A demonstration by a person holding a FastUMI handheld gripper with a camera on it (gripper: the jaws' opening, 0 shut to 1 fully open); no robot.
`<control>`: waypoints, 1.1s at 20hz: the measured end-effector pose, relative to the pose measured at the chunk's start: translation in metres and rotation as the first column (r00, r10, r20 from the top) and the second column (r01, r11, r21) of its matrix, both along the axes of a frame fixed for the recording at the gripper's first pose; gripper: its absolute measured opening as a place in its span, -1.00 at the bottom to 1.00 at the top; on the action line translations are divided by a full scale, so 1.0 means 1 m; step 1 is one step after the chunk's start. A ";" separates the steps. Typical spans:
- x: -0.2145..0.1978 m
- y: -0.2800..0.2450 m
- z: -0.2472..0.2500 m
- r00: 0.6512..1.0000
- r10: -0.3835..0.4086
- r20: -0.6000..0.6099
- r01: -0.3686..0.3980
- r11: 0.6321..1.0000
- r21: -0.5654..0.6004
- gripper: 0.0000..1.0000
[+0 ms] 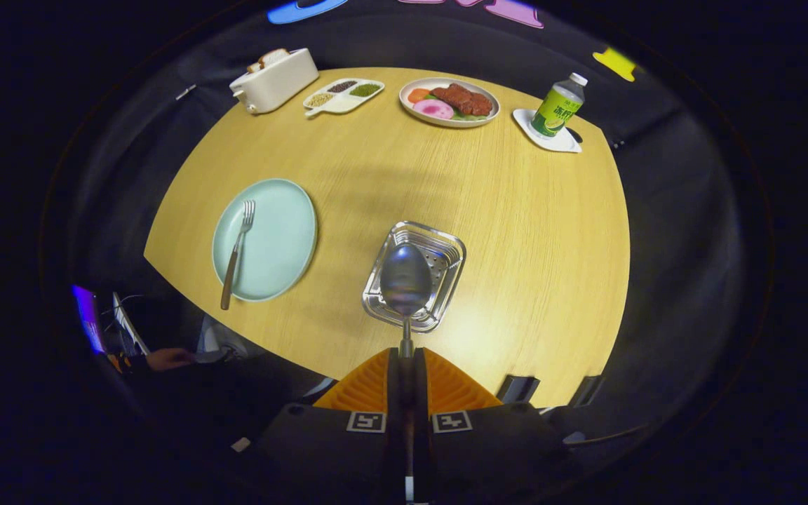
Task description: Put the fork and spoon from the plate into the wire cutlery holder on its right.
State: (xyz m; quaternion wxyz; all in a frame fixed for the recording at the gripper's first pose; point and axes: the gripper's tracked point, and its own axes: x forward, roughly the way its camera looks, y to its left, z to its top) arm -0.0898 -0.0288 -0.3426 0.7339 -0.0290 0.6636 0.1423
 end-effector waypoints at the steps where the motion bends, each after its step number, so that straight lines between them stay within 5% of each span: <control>1: 0.002 -0.001 -0.005 0.999 0.009 -0.035 -0.009 1.000 -0.010 -0.81; 6: 0.009 -0.005 -0.026 0.983 0.064 -0.174 -0.074 0.996 -0.052 -0.80; 13: 0.025 0.000 -0.032 0.989 0.034 -0.145 -0.044 0.997 -0.069 -0.61; 18: 0.044 -0.002 -0.011 0.999 -0.023 0.036 0.026 0.997 -0.079 -0.14; 20: 0.053 0.004 0.000 0.987 -0.055 0.148 0.065 0.996 -0.067 -0.10; 22: 0.062 0.014 0.014 0.959 -0.081 0.270 0.097 0.994 -0.044 0.19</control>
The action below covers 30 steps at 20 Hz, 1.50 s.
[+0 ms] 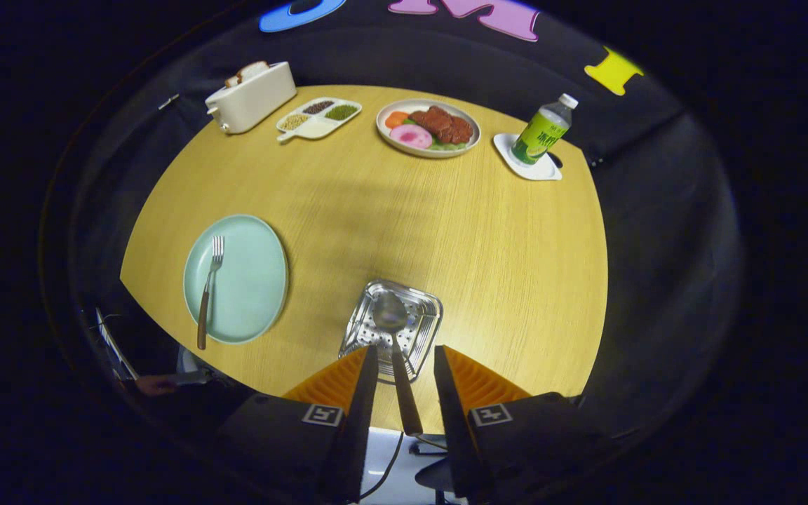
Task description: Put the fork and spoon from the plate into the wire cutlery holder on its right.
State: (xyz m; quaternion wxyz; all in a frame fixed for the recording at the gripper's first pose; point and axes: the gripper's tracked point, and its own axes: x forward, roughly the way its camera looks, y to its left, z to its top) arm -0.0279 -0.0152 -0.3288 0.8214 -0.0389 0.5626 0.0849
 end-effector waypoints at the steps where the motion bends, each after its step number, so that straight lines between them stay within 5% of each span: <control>1: 0.002 0.007 0.007 0.999 -0.015 0.052 0.015 1.000 0.013 0.33; 3: 0.006 0.030 0.022 0.987 -0.053 0.152 0.044 0.997 0.060 0.55; 6: 0.008 0.065 0.039 0.964 -0.084 0.253 0.051 0.990 0.134 0.60; 10: 0.008 0.126 0.055 0.944 -0.057 0.326 -0.020 0.973 0.228 0.76; 23: -0.034 0.267 -0.030 0.973 0.200 0.114 -0.222 0.950 0.220 0.83; 28: -0.038 0.281 -0.064 0.975 0.217 0.043 -0.221 0.959 0.180 0.72; 30: -0.037 0.282 -0.073 0.976 0.216 0.021 -0.216 0.963 0.159 0.49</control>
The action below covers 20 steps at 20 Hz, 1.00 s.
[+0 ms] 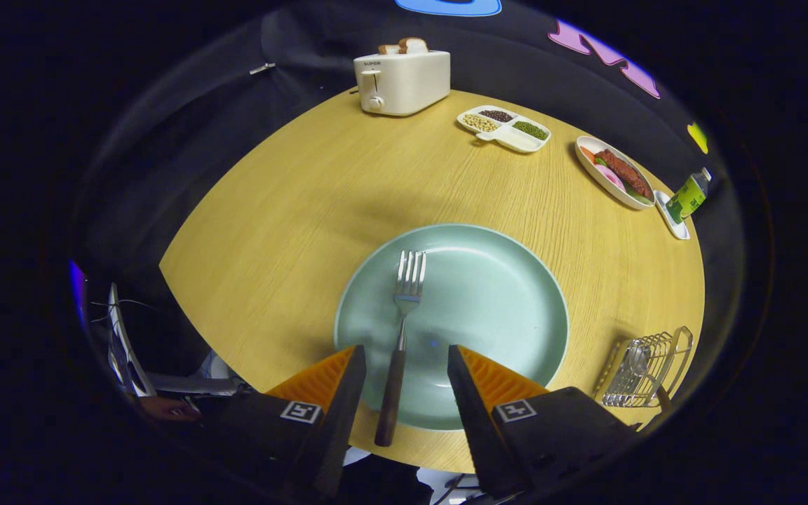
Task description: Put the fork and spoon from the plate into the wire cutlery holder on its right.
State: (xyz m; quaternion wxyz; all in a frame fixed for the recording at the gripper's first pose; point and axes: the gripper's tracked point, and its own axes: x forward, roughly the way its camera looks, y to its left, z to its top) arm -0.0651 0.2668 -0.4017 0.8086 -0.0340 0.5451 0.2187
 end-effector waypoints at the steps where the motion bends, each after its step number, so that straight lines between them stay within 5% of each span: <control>1: 0.001 0.001 -0.006 1.000 -0.002 -0.008 0.002 1.000 -0.011 0.39; 6: -0.003 0.001 -0.026 0.998 -0.007 -0.063 0.003 0.998 -0.059 0.08; 8: -0.003 -0.006 -0.033 0.997 -0.008 -0.078 0.000 0.994 -0.106 -0.58; 10: 0.000 -0.013 -0.034 0.998 -0.012 -0.055 0.006 0.992 -0.125 -0.73; 20: -0.001 -0.040 0.027 0.999 -0.032 -0.013 0.032 0.999 -0.002 -0.78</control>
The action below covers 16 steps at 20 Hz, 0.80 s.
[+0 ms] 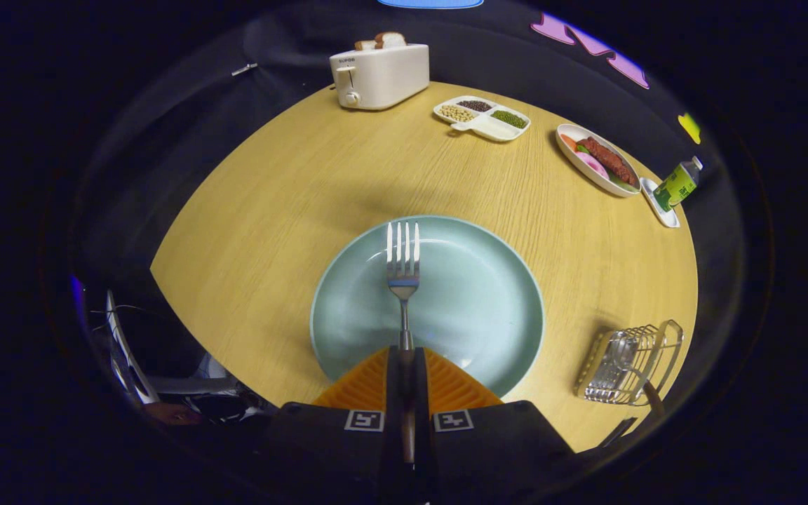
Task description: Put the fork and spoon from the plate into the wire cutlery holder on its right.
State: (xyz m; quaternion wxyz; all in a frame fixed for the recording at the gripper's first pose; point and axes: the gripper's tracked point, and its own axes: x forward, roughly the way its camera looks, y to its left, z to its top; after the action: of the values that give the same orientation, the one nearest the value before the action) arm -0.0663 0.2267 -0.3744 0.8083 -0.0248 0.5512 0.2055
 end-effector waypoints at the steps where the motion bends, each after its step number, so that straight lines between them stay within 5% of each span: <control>1: -0.002 -0.010 0.011 1.000 -0.003 0.002 0.003 1.000 0.008 -0.78; 11: -0.005 -0.178 0.086 0.998 -0.047 -0.050 0.045 0.998 -0.037 -0.79; 16: -0.025 -0.243 0.076 0.978 -0.005 -0.209 -0.023 0.991 -0.128 -0.78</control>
State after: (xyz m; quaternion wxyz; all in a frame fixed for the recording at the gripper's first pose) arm -0.0910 -0.0160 -0.2980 0.7417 -0.0582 0.6451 0.1743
